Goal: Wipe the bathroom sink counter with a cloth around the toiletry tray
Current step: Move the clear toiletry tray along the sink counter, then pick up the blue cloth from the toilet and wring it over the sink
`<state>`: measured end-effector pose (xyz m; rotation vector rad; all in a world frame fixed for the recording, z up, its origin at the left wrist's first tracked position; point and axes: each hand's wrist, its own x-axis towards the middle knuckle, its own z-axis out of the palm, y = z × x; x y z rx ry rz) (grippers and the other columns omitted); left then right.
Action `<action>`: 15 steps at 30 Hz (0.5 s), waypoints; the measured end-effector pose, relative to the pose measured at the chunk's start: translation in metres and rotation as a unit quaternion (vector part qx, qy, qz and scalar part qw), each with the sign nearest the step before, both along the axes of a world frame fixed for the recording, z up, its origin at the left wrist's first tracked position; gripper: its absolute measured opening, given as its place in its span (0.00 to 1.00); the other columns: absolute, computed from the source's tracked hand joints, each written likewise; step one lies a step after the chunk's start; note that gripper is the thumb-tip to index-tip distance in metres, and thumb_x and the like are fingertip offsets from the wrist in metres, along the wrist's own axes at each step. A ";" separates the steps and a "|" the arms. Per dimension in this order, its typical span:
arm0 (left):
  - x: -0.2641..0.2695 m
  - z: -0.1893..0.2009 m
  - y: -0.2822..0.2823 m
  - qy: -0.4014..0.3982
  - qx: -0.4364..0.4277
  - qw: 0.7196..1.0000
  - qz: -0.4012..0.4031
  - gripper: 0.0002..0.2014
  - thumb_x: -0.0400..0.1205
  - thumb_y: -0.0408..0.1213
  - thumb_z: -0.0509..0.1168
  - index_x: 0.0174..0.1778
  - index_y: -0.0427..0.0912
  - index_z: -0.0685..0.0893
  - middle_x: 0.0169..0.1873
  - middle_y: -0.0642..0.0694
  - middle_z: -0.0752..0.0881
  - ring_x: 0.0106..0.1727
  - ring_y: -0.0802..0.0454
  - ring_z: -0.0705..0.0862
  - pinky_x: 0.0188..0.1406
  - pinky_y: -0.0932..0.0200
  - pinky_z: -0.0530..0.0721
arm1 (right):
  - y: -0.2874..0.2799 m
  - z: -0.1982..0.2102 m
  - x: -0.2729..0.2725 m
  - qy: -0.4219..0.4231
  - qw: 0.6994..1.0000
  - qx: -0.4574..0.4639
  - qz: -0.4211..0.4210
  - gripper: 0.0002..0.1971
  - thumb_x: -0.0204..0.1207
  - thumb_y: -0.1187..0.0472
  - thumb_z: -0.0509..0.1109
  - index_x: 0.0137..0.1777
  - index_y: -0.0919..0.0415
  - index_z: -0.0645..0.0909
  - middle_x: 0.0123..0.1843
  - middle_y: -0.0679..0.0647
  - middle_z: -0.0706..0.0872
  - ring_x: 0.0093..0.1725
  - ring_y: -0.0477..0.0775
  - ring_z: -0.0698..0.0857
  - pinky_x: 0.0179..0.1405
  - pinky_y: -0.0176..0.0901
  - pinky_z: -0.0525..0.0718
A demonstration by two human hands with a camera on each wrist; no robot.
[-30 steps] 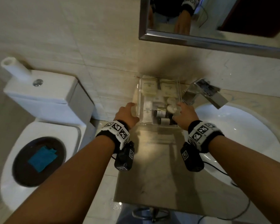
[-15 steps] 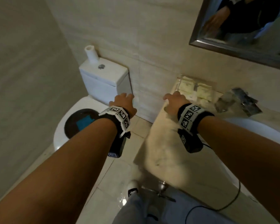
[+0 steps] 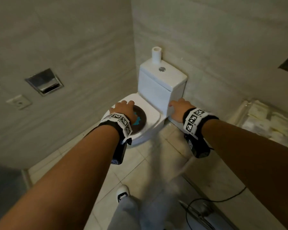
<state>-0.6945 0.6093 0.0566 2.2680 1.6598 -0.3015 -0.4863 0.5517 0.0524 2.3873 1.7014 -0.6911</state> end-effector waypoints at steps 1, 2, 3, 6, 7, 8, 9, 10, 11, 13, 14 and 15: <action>-0.013 -0.006 0.010 0.007 -0.004 1.000 0.003 0.28 0.78 0.47 0.64 0.75 0.49 0.67 0.70 0.43 0.74 0.71 0.40 0.72 0.66 0.42 0.74 | 0.013 -0.006 -0.010 0.004 1.000 -0.004 0.003 0.25 0.78 0.55 0.63 0.75 0.49 0.65 0.72 0.60 0.66 0.70 0.65 0.71 0.69 0.57 0.75; -0.025 -0.012 0.021 0.011 -0.007 1.000 0.004 0.28 0.78 0.46 0.64 0.75 0.49 0.68 0.69 0.43 0.74 0.70 0.39 0.72 0.65 0.42 0.73 | 0.025 -0.014 -0.020 0.009 1.000 -0.008 0.005 0.25 0.78 0.56 0.63 0.75 0.49 0.64 0.72 0.59 0.66 0.70 0.65 0.71 0.68 0.57 0.76; -0.036 -0.018 0.032 0.012 -0.013 1.000 0.006 0.28 0.78 0.46 0.64 0.75 0.50 0.67 0.69 0.43 0.74 0.70 0.39 0.72 0.65 0.42 0.73 | 0.038 -0.021 -0.030 0.012 1.000 -0.013 0.007 0.26 0.78 0.57 0.63 0.75 0.49 0.64 0.72 0.59 0.66 0.69 0.65 0.72 0.67 0.57 0.77; -0.061 -0.039 0.062 0.003 -0.033 0.999 0.008 0.29 0.80 0.47 0.63 0.77 0.50 0.65 0.71 0.41 0.73 0.71 0.38 0.72 0.67 0.41 0.71 | 0.072 -0.043 -0.058 0.013 0.999 -0.031 0.015 0.27 0.77 0.56 0.65 0.75 0.49 0.64 0.71 0.59 0.67 0.68 0.64 0.74 0.66 0.57 0.77; -0.070 -0.048 0.075 0.003 -0.044 0.999 0.009 0.29 0.81 0.47 0.63 0.78 0.50 0.64 0.72 0.41 0.72 0.72 0.38 0.71 0.67 0.41 0.71 | 0.085 -0.052 -0.068 0.014 0.999 -0.037 0.018 0.27 0.77 0.55 0.66 0.75 0.49 0.64 0.71 0.59 0.68 0.68 0.64 0.74 0.67 0.57 0.77; -0.077 -0.057 0.085 0.005 -0.054 0.999 0.009 0.29 0.81 0.48 0.62 0.78 0.50 0.64 0.72 0.41 0.72 0.72 0.38 0.71 0.67 0.41 0.71 | 0.096 -0.060 -0.077 0.018 0.999 -0.043 0.019 0.27 0.77 0.55 0.66 0.75 0.50 0.64 0.71 0.59 0.68 0.68 0.64 0.74 0.67 0.58 0.77; -0.084 -0.067 0.094 0.012 -0.062 0.998 0.007 0.29 0.81 0.49 0.62 0.78 0.50 0.64 0.71 0.41 0.72 0.72 0.38 0.72 0.67 0.41 0.72 | 0.105 -0.068 -0.085 0.022 0.998 -0.051 0.021 0.26 0.77 0.55 0.65 0.75 0.50 0.64 0.71 0.59 0.68 0.68 0.64 0.74 0.67 0.59 0.76; -0.090 -0.077 0.103 0.020 -0.072 0.997 0.004 0.28 0.81 0.51 0.62 0.78 0.50 0.64 0.71 0.41 0.72 0.71 0.38 0.72 0.66 0.41 0.72 | 0.112 -0.076 -0.092 0.026 0.998 -0.058 0.022 0.26 0.78 0.55 0.64 0.75 0.51 0.64 0.71 0.60 0.68 0.68 0.64 0.74 0.68 0.59 0.76; -0.095 -0.086 0.110 0.025 -0.081 0.996 0.002 0.28 0.81 0.51 0.62 0.78 0.50 0.64 0.70 0.40 0.73 0.71 0.38 0.72 0.66 0.41 0.72 | 0.117 -0.084 -0.097 0.029 0.997 -0.065 0.023 0.26 0.78 0.55 0.63 0.76 0.51 0.64 0.72 0.61 0.68 0.69 0.65 0.74 0.68 0.60 0.76; -0.103 -0.102 0.121 0.027 -0.101 0.994 0.001 0.29 0.82 0.50 0.62 0.78 0.50 0.64 0.69 0.39 0.73 0.69 0.37 0.73 0.64 0.42 0.73 | 0.125 -0.100 -0.105 0.035 0.996 -0.083 0.022 0.26 0.79 0.56 0.63 0.76 0.51 0.62 0.72 0.61 0.68 0.69 0.64 0.74 0.68 0.60 0.76; -0.105 -0.108 0.126 0.023 -0.110 0.994 0.002 0.29 0.82 0.49 0.62 0.78 0.49 0.64 0.69 0.39 0.73 0.69 0.37 0.74 0.64 0.42 0.73 | 0.129 -0.107 -0.108 0.036 0.995 -0.093 0.021 0.26 0.79 0.56 0.63 0.76 0.52 0.62 0.72 0.61 0.68 0.69 0.64 0.74 0.67 0.59 0.76; -0.105 -0.114 0.132 0.017 -0.120 0.993 0.003 0.29 0.81 0.48 0.62 0.78 0.49 0.64 0.70 0.39 0.73 0.69 0.38 0.74 0.63 0.43 0.74 | 0.132 -0.114 -0.109 0.035 0.994 -0.103 0.021 0.26 0.79 0.57 0.63 0.77 0.52 0.62 0.72 0.61 0.68 0.69 0.64 0.74 0.67 0.57 0.77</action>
